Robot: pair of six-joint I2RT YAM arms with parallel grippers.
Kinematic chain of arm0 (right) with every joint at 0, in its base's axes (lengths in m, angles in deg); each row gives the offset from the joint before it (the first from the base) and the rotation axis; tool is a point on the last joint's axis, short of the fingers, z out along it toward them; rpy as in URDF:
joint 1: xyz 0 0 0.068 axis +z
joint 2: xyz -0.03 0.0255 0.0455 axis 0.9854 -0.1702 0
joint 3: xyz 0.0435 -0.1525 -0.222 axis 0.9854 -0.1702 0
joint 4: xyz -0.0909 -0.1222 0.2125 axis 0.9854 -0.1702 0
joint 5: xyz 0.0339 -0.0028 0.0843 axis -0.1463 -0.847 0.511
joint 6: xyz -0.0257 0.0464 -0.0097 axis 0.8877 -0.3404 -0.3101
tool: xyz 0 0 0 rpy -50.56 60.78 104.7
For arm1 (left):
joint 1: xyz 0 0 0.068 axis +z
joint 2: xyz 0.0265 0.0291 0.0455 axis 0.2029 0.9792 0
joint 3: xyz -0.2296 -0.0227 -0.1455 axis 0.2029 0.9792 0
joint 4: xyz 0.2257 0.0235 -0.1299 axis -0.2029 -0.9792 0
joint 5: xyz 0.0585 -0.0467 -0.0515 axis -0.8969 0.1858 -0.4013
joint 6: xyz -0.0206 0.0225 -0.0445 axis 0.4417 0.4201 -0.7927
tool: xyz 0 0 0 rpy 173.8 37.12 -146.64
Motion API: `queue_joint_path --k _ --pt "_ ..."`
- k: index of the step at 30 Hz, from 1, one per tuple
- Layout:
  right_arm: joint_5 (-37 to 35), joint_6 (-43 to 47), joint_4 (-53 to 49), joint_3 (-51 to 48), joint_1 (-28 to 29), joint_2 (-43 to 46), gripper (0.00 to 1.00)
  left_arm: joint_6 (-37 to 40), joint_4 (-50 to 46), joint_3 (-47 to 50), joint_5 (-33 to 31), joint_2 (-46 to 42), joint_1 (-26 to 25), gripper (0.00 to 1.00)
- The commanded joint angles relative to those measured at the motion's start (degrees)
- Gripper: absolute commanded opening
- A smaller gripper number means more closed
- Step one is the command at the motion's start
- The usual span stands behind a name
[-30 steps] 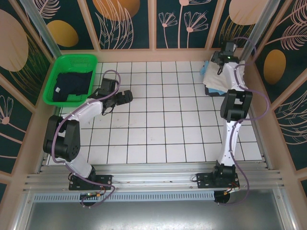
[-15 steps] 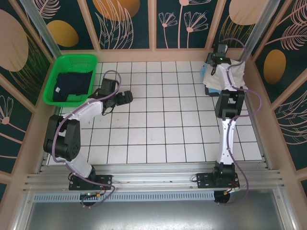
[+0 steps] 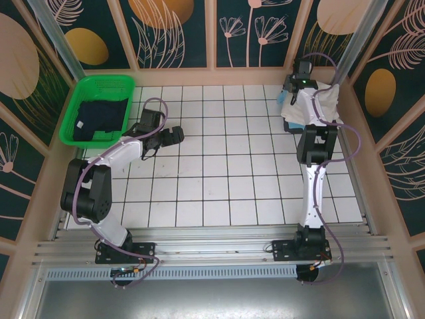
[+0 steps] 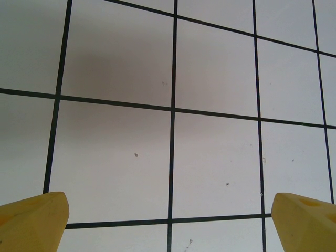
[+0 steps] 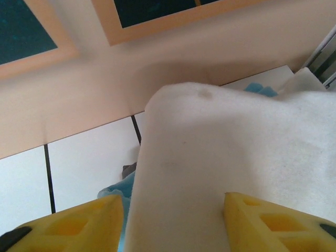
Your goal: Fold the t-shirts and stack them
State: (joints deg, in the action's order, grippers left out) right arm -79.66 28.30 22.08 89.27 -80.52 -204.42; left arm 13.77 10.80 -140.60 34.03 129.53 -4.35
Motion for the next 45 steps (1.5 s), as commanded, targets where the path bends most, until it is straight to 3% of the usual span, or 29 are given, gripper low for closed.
queue_joint_path --k 1,8,12,22,34,39,43,45 --pt "1.0 1.4 -1.5 0.6 0.4 -0.6 0.48 1.5 -1.2 -0.2 -0.7 0.5 0.4 0.99" --pt "1.8 1.2 -1.1 0.5 0.6 1.2 0.14 1.7 -1.5 -0.5 -1.1 0.7 0.5 0.98" --pt "2.1 1.5 -0.4 -0.8 0.7 4.0 0.0 1.8 -1.5 -0.8 -1.0 1.1 0.4 0.99" --pt "6.4 6.9 2.9 -9.9 1.2 11.4 0.0 2.0 -1.9 -0.5 -1.6 0.9 0.4 0.99" --pt "18.9 17.5 7.0 -18.5 0.8 16.2 0.0 2.2 -2.1 -0.7 -2.0 1.2 0.4 0.99" --pt "17.2 18.9 4.9 -18.2 0.1 14.4 0.0 2.2 -2.1 -0.9 -1.9 1.2 0.4 0.98" --pt "11.6 17.3 5.3 -18.5 -0.7 13.2 0.0 2.3 -2.3 -1.1 -1.9 1.5 0.4 0.98" --pt "12.6 17.4 3.8 -17.3 -0.9 12.8 0.08 2.3 -2.3 -1.2 -1.8 1.7 0.5 0.98"
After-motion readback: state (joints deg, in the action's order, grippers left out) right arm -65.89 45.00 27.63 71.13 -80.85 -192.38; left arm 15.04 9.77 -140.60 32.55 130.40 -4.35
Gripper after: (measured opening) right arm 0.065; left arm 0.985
